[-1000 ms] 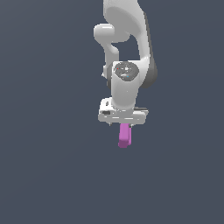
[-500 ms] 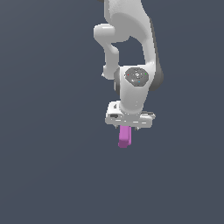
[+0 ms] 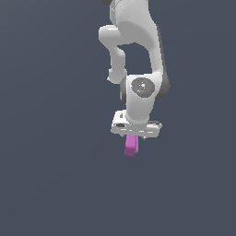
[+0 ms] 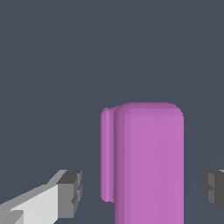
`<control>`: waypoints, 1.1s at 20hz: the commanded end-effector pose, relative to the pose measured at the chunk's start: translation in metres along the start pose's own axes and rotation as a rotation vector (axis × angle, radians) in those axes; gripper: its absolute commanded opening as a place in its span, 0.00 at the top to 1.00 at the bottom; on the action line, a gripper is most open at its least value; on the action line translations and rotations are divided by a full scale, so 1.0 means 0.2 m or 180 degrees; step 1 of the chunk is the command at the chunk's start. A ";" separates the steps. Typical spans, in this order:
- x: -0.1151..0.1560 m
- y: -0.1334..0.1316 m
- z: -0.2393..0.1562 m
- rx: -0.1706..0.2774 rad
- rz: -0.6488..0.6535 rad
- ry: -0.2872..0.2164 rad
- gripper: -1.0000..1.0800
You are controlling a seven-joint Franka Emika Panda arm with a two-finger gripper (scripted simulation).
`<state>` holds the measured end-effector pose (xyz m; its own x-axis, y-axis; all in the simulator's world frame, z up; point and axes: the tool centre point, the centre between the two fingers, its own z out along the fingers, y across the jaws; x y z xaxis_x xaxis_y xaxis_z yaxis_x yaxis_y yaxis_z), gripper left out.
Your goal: Pick up the object and move it to a goal position.
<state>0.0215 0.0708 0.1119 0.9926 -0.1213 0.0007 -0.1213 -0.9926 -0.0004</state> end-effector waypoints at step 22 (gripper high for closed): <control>0.01 0.00 0.14 0.0001 0.0004 0.0008 1.00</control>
<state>0.0224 0.0701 0.0836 0.9923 -0.1236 0.0016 -0.1236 -0.9923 -0.0001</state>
